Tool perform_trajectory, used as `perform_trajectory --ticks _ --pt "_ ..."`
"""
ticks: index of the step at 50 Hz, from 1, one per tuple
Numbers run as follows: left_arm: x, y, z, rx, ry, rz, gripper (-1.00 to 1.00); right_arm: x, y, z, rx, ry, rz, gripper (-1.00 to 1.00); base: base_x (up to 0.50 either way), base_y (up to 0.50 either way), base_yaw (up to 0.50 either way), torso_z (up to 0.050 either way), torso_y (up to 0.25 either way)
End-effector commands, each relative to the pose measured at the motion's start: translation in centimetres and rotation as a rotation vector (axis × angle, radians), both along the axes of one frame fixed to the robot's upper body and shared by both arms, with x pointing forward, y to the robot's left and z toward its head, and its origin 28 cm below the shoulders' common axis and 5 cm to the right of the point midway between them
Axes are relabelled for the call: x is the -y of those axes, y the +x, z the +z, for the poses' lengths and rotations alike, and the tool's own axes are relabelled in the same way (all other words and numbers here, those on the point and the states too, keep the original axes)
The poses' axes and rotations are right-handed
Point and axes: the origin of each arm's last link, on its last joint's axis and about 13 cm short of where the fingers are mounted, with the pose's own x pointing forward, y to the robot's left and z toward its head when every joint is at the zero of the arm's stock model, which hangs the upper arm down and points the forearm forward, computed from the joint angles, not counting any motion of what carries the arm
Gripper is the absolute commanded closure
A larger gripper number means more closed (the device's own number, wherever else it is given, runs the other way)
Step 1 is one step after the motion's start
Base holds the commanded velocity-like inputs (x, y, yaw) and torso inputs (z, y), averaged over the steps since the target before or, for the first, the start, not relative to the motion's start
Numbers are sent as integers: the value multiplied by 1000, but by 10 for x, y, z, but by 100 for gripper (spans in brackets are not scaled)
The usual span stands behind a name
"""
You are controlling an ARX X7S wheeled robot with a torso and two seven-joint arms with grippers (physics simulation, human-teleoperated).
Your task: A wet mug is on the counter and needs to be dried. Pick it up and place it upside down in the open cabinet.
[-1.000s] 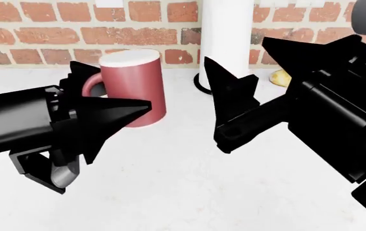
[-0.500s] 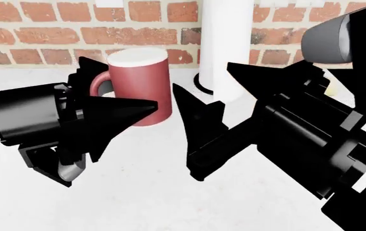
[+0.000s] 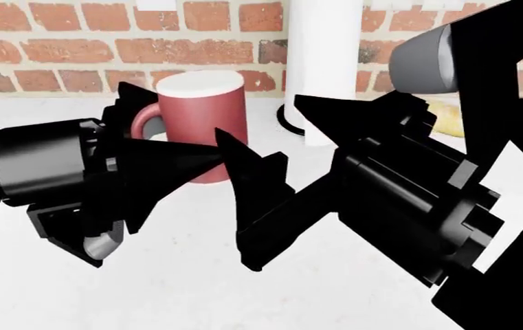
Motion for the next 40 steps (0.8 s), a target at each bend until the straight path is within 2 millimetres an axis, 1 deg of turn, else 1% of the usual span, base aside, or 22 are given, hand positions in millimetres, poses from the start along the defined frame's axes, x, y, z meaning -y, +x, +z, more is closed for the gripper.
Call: perform_trajectory --ticks 1,14,16,17,20,24,32,40 --pt "0 0 3 -4 -17 -11 100 -5 0 -3 -18 -3 31 -100 0 0 0 0 0" --pt "2 1 4 -14 -22 -33 100 -10 4 -6 -17 -10 57 -100 0 0 0 0 0" --pt "12 -1 -3 -17 -24 -36 100 -10 4 -6 -15 -11 57 -100 0 0 0 0 0" --pt "14 0 -8 -20 -26 -37 100 -10 4 -6 -13 -12 58 -100 0 0 0 0 0" --pt "15 4 -18 -22 -26 -40 100 -11 5 -6 -8 -17 58 -100 0 0 0 0 3" --pt "16 5 -22 -28 -26 -50 100 -12 6 -5 -2 -22 56 -100 0 0 0 0 0" --pt "16 5 -23 -37 -30 -64 100 -12 7 -5 6 -27 53 -100 0 0 0 0 0" --pt "15 6 -18 -28 -38 -62 100 -11 10 -8 3 -39 37 -100 0 0 0 0 0"
